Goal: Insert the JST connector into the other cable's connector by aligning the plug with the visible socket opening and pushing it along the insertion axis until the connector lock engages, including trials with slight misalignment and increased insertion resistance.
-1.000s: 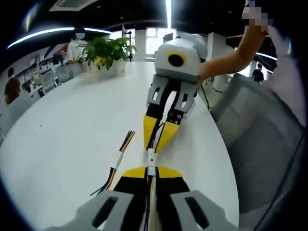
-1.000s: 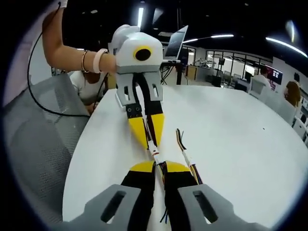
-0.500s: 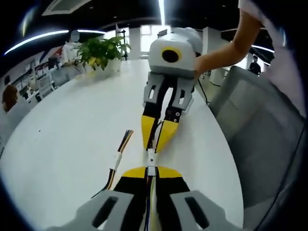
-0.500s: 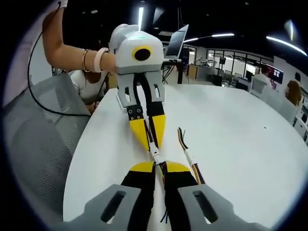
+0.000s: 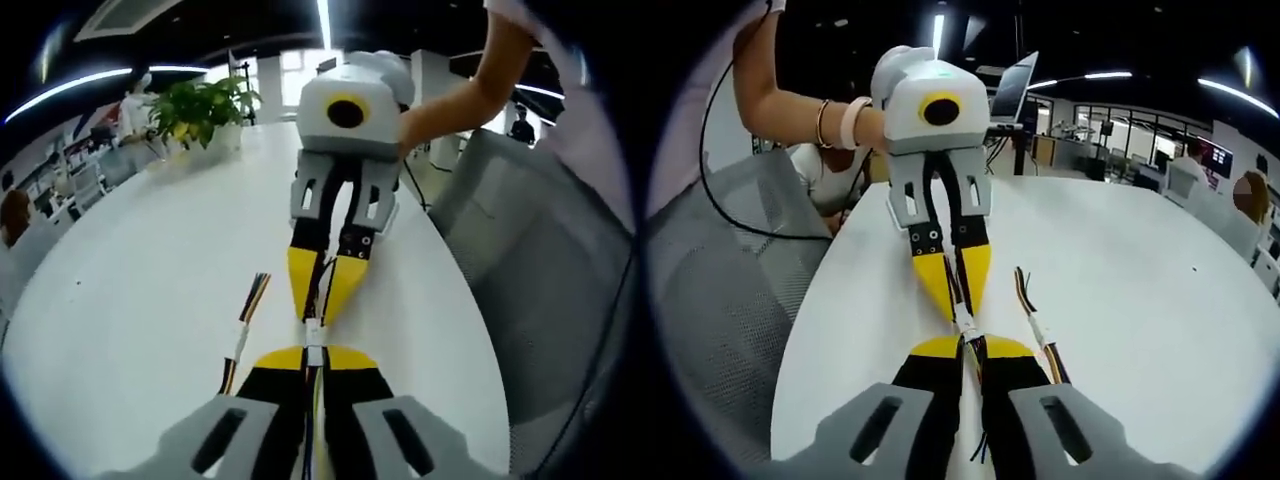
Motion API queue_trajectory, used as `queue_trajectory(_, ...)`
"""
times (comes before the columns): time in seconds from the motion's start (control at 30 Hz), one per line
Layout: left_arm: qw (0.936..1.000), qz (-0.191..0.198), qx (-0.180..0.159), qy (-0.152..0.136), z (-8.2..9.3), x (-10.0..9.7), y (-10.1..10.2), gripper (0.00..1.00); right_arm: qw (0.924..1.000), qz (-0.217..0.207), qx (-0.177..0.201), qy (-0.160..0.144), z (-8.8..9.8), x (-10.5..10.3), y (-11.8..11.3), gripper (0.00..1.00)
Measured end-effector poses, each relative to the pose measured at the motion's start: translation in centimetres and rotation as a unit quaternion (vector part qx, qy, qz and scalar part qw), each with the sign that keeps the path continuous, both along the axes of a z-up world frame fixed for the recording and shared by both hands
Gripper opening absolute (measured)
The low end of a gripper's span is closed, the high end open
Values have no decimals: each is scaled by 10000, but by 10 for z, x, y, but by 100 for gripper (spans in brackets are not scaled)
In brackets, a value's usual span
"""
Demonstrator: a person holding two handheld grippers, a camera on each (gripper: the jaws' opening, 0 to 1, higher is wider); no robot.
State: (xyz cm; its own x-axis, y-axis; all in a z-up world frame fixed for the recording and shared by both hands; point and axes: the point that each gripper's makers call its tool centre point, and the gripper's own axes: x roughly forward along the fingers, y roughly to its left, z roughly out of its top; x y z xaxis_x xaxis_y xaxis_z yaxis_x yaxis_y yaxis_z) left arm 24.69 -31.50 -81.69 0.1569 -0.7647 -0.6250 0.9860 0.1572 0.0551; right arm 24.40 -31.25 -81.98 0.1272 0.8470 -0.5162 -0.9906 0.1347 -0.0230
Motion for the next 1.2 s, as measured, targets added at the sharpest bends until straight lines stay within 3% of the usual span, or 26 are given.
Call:
queue_trajectory(0.43,9996,-130,226,-62,-8,5,-2,0,10000,51,1,35,-2,2,2,2)
queue_trajectory(0.67,9993,-140,310,-139,-9,22,-1,0,10000,-77,53,-4,-2,14,2,2)
queue_trajectory(1.2,9984,-251,477,-176,-26,27,-4,0,9997,-221,-43,129,-17,24,-3,3)
